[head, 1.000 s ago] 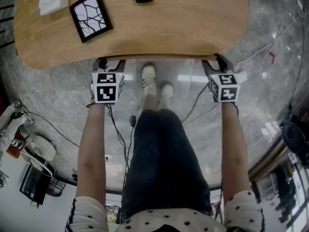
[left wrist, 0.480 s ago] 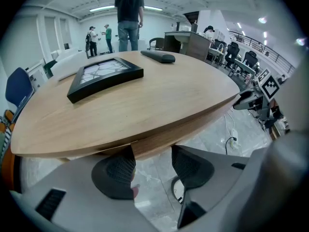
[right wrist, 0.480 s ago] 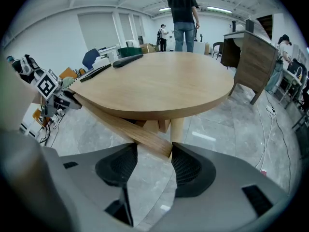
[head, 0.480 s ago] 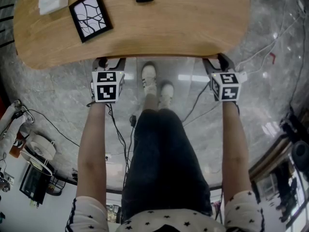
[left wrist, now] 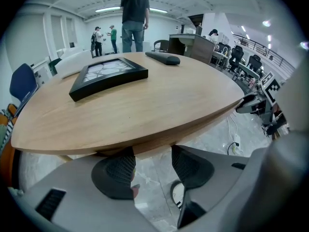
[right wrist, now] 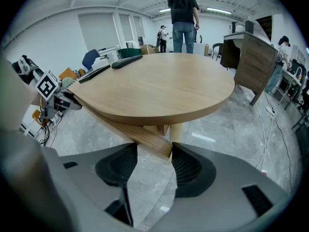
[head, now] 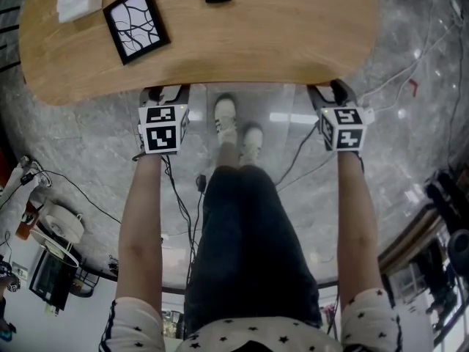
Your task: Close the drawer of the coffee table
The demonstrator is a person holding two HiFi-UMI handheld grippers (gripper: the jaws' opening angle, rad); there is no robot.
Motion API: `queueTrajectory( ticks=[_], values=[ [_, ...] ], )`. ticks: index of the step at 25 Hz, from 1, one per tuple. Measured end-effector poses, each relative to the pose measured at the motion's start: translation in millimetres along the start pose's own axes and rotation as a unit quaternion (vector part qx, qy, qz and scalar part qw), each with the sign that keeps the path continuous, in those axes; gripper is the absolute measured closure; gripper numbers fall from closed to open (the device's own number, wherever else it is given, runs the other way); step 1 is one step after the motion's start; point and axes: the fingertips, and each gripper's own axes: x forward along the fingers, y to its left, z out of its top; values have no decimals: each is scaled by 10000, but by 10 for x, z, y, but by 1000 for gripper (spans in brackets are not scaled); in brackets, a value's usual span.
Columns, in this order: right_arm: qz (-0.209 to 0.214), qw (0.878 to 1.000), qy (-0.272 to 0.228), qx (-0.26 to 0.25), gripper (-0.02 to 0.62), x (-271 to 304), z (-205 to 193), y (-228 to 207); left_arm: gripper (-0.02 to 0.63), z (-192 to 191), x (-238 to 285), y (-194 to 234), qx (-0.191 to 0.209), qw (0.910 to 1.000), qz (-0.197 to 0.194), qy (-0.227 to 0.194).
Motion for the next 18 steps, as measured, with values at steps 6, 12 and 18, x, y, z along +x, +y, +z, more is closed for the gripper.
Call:
queueTrajectory(
  ticks=[6,12,18],
  values=[
    [-11,9999,-112,6,368,32,73,-16,370,57,8,43,-353,9992,138,-162],
    [-54,9997,-240,29,368,41,108,-33,370,90,17,47,-523,9981,199,-272],
    [-135,9990,-422,59,368,75,169,-54,371,134,46,78,-827,9954,250,-408]
  ],
)
